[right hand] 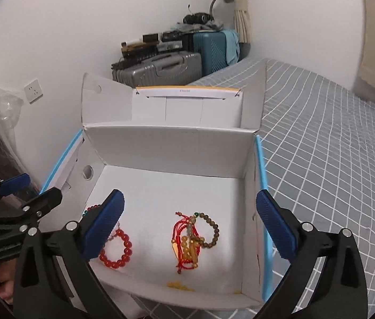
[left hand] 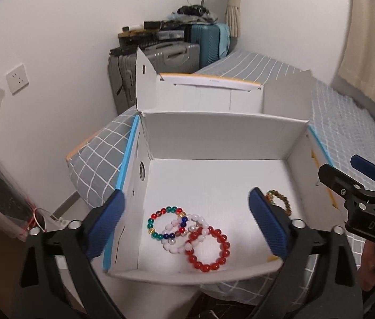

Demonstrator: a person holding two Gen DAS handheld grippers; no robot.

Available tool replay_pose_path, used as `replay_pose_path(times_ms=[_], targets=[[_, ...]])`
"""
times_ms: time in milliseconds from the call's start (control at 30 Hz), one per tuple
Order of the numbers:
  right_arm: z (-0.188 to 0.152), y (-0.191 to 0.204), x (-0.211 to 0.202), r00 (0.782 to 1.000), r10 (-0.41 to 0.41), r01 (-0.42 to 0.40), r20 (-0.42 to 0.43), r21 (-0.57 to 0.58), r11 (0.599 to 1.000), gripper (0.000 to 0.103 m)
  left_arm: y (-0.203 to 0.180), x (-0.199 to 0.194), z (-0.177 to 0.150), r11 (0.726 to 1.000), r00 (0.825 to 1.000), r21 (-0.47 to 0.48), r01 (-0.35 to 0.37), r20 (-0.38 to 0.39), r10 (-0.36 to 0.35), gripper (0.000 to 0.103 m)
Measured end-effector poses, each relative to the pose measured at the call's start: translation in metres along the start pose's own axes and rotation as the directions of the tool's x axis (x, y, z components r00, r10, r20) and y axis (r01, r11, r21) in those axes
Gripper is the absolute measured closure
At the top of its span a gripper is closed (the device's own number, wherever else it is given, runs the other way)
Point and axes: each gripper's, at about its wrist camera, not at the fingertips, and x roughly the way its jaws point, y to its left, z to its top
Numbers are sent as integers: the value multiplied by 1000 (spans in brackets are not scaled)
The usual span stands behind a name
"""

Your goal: Organize jewelry

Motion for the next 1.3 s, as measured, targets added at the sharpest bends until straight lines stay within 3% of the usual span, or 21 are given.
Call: replay_pose_path(times_ms=[400, 833, 1300], targets=[[-45, 2, -44, 993, -61, 59, 101, 20, 998, 7, -4, -28, -35, 999, 1000, 40, 11, 21, -12, 6], [-70, -4, -48, 996, -72, 69, 60, 53, 996, 7, -4, -35, -53, 999, 999, 28, 26, 25, -27, 6], [-71, -4, -51, 992, -108, 105, 61, 47, 993, 7, -8, -26, -53, 999, 1000, 34, 29, 11, -29, 6]])
